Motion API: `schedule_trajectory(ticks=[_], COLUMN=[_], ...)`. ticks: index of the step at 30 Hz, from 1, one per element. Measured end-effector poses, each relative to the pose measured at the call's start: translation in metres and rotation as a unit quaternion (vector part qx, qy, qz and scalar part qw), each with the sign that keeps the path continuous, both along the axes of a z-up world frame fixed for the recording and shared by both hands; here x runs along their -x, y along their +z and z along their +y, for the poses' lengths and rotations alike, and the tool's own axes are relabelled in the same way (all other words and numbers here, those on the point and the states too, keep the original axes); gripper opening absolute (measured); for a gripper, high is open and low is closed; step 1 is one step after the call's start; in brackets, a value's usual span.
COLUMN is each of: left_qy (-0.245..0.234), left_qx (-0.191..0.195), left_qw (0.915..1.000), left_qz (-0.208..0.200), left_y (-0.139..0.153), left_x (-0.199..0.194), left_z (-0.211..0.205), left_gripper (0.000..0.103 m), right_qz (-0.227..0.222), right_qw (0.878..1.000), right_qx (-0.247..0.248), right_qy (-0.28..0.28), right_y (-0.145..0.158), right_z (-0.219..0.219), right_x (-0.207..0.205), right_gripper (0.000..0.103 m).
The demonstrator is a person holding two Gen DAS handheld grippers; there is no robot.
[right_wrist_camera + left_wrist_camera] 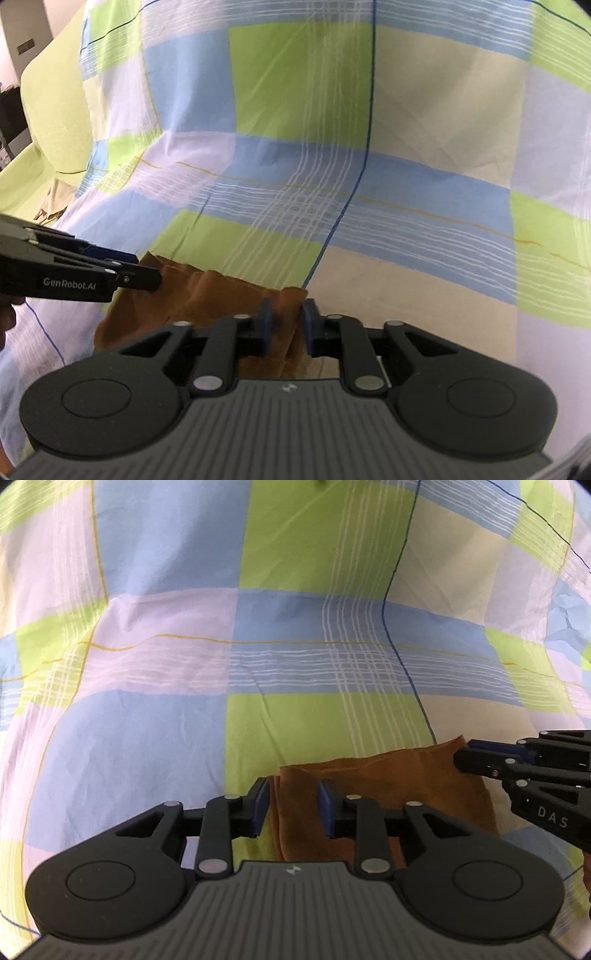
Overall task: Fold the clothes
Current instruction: 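Grasp the brown cloth's edge with the left gripper while the right gripper grasps beside it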
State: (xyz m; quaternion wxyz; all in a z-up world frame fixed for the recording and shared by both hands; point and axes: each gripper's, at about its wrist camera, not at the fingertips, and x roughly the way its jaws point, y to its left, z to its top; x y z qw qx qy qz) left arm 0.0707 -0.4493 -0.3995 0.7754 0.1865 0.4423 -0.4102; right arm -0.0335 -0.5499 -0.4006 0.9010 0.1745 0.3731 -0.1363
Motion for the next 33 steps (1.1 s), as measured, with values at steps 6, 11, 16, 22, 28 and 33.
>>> schedule_trajectory(ticks=[6, 11, 16, 22, 28, 33], left_qy=[-0.021, -0.019, -0.018, -0.019, -0.026, -0.033], left_qx=[-0.003, -0.006, 0.002, 0.007, 0.0, 0.023], left_qw=[0.9995, 0.9992, 0.9989, 0.9973, 0.9962, 0.997], left_qz=[-0.023, -0.033, -0.044, -0.07, -0.083, -0.066], left_y=[-0.001, -0.005, -0.007, -0.018, -0.02, 0.004], left_x=[0.006, 0.005, 0.002, 0.001, 0.005, 0.001], left_z=[-0.002, -0.002, 0.0, -0.003, -0.003, 0.007], left_gripper=[0.005, 0.002, 0.0, 0.0, 0.0, 0.001], right_qz=[-0.003, 0.0, -0.029, 0.0, 0.027, -0.002], right_qw=[0.999, 0.998, 0.999, 0.998, 0.998, 0.998], right_qx=[-0.031, -0.049, -0.023, -0.033, -0.018, -0.005], right_qy=[-0.019, -0.039, -0.007, -0.047, -0.048, -0.063], right_y=[0.0, -0.003, -0.001, -0.016, -0.015, 0.016], right_z=[-0.007, -0.013, -0.007, -0.011, -0.008, -0.007], right_x=[0.002, 0.003, 0.001, 0.002, -0.005, 0.013], right_gripper=[0.007, 0.015, 0.002, 0.001, 0.009, 0.028])
